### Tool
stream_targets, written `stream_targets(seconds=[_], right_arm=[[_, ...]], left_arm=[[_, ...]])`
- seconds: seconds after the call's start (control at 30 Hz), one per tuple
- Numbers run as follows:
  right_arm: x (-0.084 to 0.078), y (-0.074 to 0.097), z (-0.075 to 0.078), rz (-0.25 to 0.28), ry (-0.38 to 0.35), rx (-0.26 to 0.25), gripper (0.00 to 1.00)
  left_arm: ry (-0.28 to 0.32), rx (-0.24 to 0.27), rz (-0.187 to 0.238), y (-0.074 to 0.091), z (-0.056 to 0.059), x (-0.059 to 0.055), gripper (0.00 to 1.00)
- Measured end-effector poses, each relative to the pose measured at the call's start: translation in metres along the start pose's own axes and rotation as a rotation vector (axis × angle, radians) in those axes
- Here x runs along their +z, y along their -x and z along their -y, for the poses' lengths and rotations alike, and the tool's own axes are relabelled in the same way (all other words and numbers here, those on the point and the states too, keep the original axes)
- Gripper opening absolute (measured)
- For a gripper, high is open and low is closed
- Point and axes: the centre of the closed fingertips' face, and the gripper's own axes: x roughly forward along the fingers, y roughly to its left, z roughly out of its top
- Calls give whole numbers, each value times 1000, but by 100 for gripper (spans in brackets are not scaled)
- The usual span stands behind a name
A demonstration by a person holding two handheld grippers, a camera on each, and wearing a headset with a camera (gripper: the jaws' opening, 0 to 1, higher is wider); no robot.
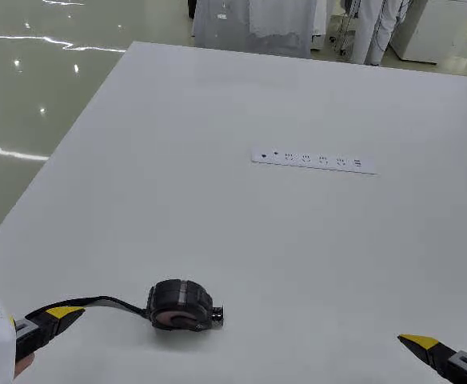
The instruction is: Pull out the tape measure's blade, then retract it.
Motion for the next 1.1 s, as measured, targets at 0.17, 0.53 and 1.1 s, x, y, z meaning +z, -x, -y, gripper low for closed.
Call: stream_targets(seconds=[0.17,0.53,1.1], right_arm=[[4,-5,3,2,13,3,99],[13,-17,6,-1,41,29,98],[25,-47,12,-21,86,86,99]], left_arm=[[3,-6,-10,-4,-2,2,87],[-17,-39,-27,-18,0,7,86],[-108,-125,-101,-46,-2,9,84]])
